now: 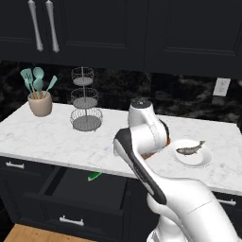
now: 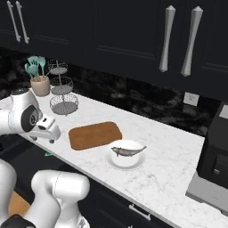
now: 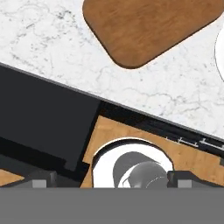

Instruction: Pick up the knife from the drawer and place it on the cutting board. Then place the meat from the plate to the cutting board.

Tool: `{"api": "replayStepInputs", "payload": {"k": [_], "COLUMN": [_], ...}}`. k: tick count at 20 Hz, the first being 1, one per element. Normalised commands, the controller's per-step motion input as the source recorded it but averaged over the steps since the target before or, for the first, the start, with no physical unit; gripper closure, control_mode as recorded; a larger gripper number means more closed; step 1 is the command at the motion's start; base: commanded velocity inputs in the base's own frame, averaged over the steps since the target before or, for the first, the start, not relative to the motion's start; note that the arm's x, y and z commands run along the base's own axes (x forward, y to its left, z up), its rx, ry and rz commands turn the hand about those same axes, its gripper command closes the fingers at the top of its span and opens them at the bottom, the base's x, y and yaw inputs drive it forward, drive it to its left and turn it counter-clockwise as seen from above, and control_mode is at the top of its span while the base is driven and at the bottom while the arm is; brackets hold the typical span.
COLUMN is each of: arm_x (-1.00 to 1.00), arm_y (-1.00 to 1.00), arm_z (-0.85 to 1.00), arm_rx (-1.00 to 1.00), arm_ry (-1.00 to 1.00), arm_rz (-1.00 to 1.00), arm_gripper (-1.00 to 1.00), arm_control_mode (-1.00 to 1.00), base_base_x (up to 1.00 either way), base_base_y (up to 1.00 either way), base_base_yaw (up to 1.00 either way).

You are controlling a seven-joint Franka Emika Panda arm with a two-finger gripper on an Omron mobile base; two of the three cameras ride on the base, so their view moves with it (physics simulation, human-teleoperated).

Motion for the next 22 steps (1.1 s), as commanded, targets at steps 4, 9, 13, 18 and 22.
{"api": "replayStepInputs", "payload": {"k": [4, 9, 13, 18, 22], "arm_x": [0.00, 0.19, 0.06, 0.03, 0.07], "arm_y": [0.71, 0.71, 0.35, 0.16, 0.35], "arm_z": [-0.64, -0.58, -0.39, -0.31, -0.40], "arm_rx": [0.00, 0.02, 0.01, 0.00, 0.00], "arm_ry": [0.02, 0.07, 0.17, 0.15, 0.08], "arm_rz": [-0.21, -0.11, -0.01, 0.00, 0.00], "arm_gripper": [-1.00, -1.00, -1.00, -1.00, -1.00], "arm_control_mode": [-1.00, -1.00, -1.00, -1.00, -1.00], "base_base_x": [0.00, 0.00, 0.00, 0.00, 0.00], "base_base_y": [0.00, 0.00, 0.00, 0.00, 0.00], "base_base_yaw": [0.00, 0.00, 0.00, 0.00, 0.00]}}
